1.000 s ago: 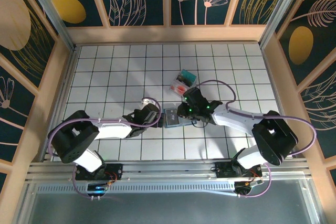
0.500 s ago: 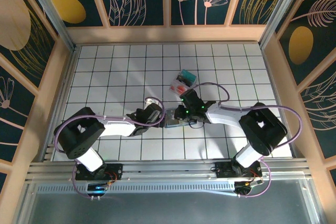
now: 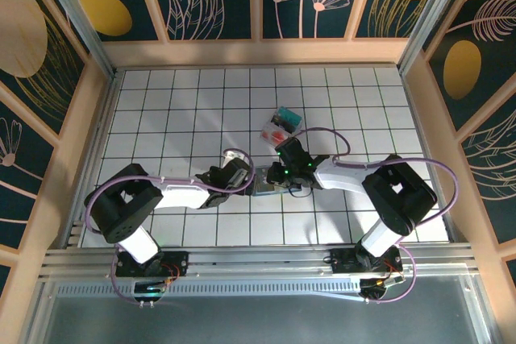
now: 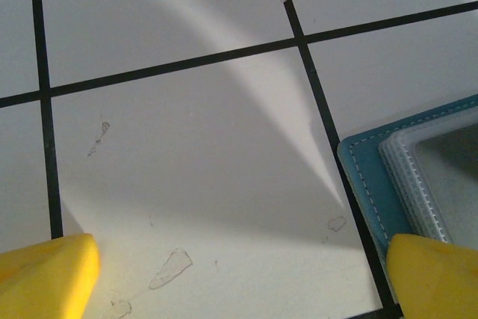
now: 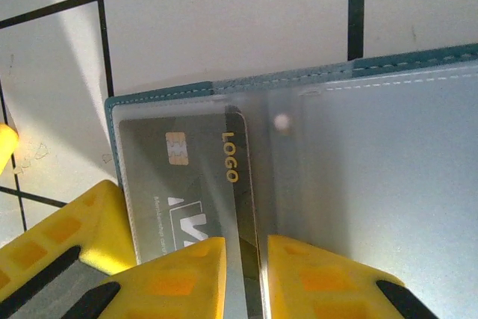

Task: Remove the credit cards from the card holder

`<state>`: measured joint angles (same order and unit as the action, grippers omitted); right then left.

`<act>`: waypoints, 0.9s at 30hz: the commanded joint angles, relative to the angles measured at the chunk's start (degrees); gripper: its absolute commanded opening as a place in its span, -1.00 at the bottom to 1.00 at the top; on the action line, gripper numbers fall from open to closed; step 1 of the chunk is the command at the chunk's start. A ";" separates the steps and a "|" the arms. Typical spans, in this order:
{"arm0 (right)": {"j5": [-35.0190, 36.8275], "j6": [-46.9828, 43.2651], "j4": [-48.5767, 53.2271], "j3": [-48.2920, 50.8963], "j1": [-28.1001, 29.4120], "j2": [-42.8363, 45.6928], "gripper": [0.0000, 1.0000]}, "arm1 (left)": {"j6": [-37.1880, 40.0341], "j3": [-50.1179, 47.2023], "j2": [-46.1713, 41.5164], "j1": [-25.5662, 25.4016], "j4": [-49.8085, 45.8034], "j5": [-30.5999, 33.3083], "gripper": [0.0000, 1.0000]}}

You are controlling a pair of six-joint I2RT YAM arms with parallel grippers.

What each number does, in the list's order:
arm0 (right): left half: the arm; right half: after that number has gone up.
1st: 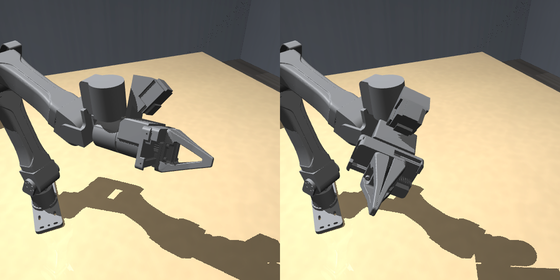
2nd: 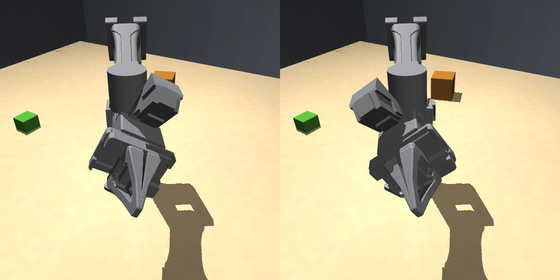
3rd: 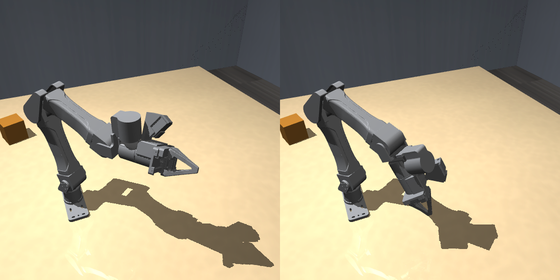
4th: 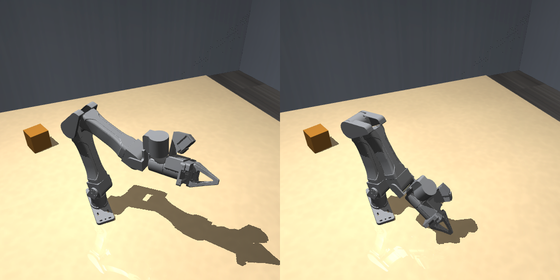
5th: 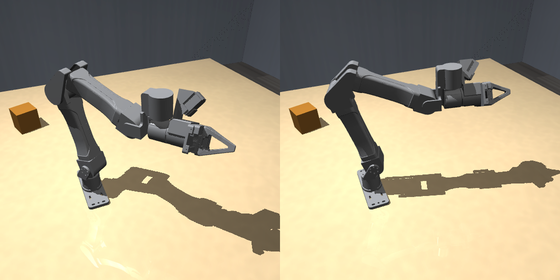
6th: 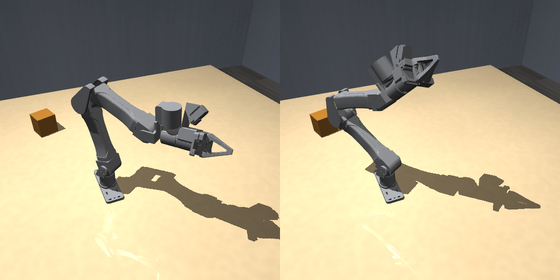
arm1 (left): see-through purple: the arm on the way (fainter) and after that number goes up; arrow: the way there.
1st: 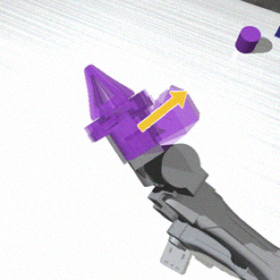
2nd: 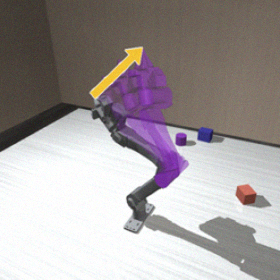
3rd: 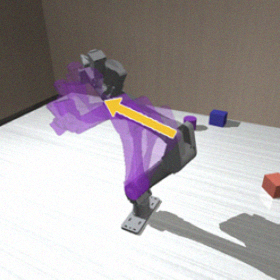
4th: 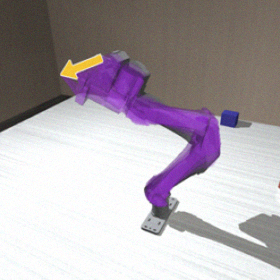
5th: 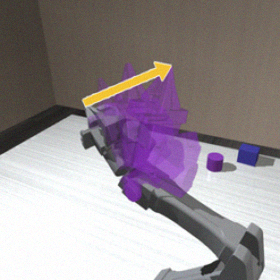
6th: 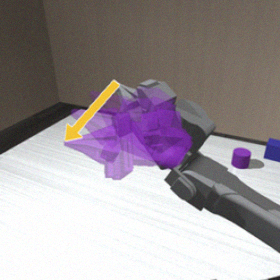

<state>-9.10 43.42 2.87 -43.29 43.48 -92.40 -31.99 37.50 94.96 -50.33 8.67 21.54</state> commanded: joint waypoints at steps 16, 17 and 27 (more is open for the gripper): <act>-2.61 0.29 -3.32 0.81 -0.80 3.56 -0.52 | -1.32 0.47 2.20 -0.12 -6.55 1.28 0.98; -2.59 0.43 -3.53 1.00 -0.85 3.64 -0.51 | -1.32 0.45 2.20 -0.12 -6.56 1.27 0.98; -4.67 1.45 -7.35 3.13 -1.64 4.38 -0.48 | -2.11 0.01 1.71 -0.21 -6.91 1.18 0.98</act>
<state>-12.12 44.05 -1.32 -41.06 42.26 -90.13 -33.52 39.05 96.05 -50.33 7.27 22.55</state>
